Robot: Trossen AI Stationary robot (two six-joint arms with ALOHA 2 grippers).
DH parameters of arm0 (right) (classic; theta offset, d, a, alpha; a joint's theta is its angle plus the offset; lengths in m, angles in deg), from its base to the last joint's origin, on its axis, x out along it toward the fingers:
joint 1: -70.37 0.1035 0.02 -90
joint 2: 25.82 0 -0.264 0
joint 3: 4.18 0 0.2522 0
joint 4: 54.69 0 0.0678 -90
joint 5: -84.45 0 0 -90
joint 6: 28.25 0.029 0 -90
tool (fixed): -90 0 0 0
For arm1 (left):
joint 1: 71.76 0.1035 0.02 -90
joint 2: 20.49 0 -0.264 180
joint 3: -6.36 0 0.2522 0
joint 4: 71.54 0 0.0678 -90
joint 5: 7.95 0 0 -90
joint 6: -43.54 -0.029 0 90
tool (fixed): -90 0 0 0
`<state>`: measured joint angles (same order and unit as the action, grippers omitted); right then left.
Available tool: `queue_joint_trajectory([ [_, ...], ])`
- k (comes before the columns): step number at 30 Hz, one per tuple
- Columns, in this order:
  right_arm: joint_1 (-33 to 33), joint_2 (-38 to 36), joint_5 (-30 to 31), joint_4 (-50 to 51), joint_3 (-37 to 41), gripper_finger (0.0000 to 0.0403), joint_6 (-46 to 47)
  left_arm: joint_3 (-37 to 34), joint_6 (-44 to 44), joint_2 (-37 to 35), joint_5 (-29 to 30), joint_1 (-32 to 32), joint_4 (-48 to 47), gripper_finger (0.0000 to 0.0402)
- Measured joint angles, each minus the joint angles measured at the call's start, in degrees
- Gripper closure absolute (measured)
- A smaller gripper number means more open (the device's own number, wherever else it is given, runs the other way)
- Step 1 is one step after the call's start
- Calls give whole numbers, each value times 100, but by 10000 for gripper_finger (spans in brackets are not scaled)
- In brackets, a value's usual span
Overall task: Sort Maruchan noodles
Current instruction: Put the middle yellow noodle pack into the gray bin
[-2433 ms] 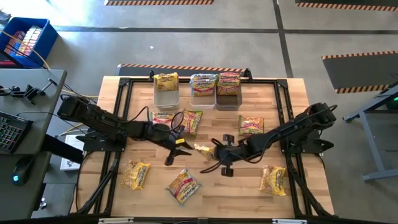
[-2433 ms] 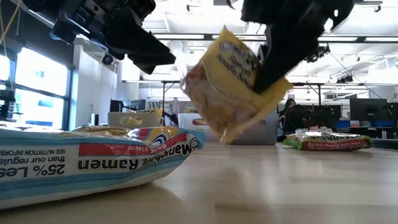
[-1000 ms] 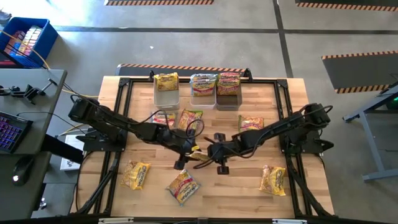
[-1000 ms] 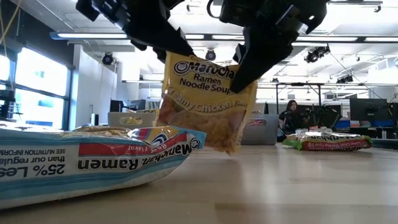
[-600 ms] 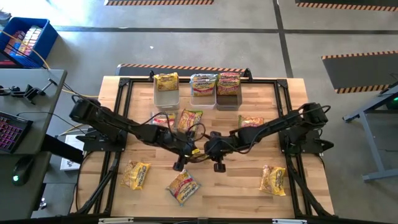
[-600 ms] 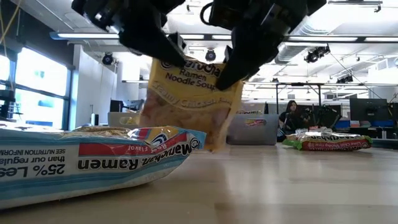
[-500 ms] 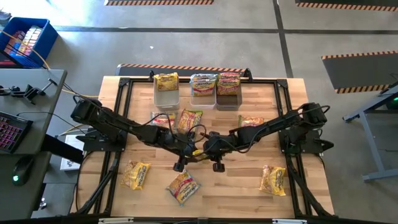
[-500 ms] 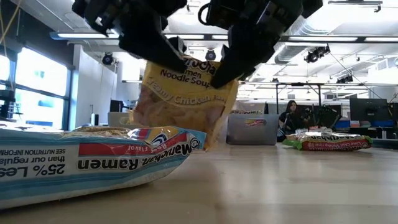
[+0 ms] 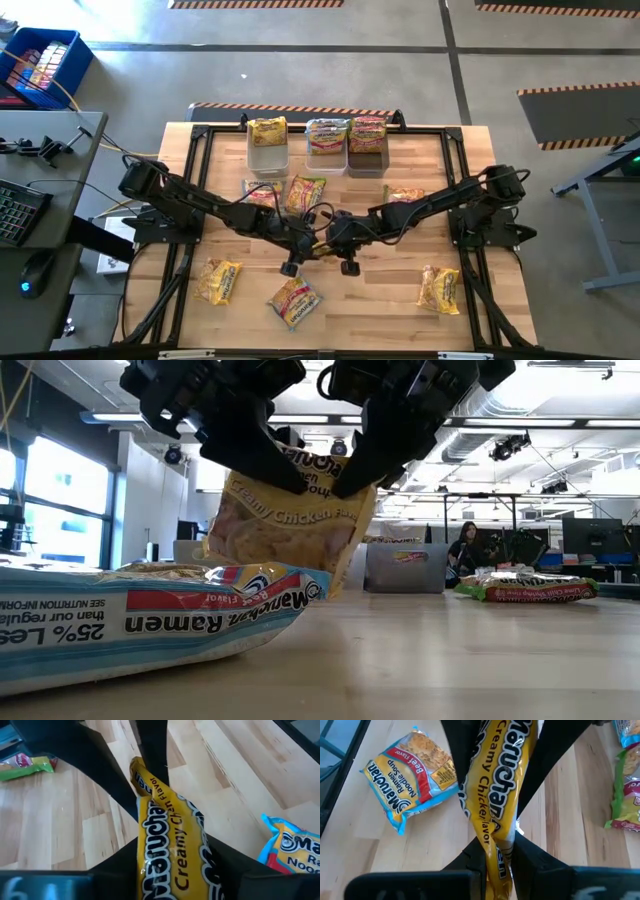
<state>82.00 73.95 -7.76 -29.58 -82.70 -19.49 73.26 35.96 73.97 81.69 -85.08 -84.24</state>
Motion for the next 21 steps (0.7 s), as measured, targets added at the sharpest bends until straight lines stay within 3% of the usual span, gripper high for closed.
queue_joint_trajectory([
  [7,154,-30,611,-10,1,332,-131,-2,-78,-120,284,-44,-192,337],
  [14,393,-705,989,527,0,276,-135,-8,-116,-748,589,-114,-725,341],
  [21,669,-1432,1972,1433,-2,278,-346,-653,-311,-1766,1240,38,-1037,341],
])
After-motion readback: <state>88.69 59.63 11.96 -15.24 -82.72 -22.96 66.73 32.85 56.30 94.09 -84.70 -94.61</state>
